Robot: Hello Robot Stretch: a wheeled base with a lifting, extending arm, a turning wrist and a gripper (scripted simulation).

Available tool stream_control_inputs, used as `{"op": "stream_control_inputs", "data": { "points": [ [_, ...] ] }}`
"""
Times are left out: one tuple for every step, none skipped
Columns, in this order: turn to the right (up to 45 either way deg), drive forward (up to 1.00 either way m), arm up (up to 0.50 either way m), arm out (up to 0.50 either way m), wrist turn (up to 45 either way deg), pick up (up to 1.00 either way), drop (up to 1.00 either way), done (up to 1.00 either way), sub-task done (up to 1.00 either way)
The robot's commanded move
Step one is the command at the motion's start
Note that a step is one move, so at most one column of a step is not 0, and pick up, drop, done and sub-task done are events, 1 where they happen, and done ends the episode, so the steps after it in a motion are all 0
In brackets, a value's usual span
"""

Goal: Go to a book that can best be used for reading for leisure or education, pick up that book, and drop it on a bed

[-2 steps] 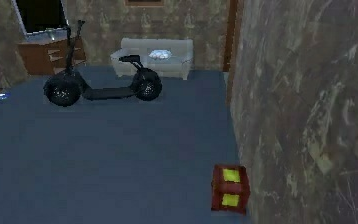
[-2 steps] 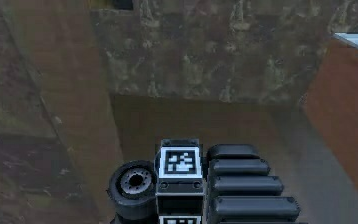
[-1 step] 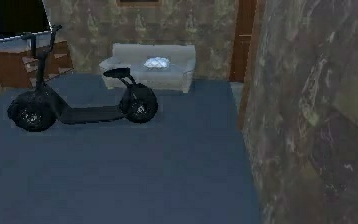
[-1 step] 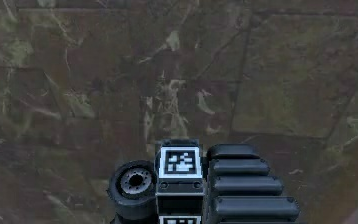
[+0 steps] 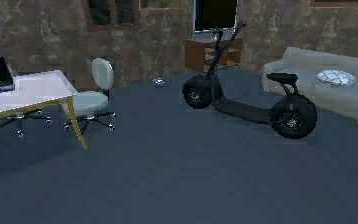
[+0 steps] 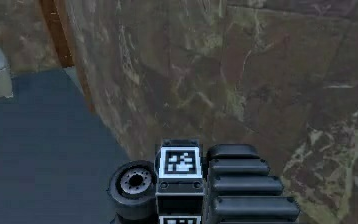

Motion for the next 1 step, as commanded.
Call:
{"op": "stream_control_inputs", "data": {
  "points": [
    [-6.0,0.00,0.00,0.00,0.0,0.00,0.00,0.00,0.00]
  ]
}}
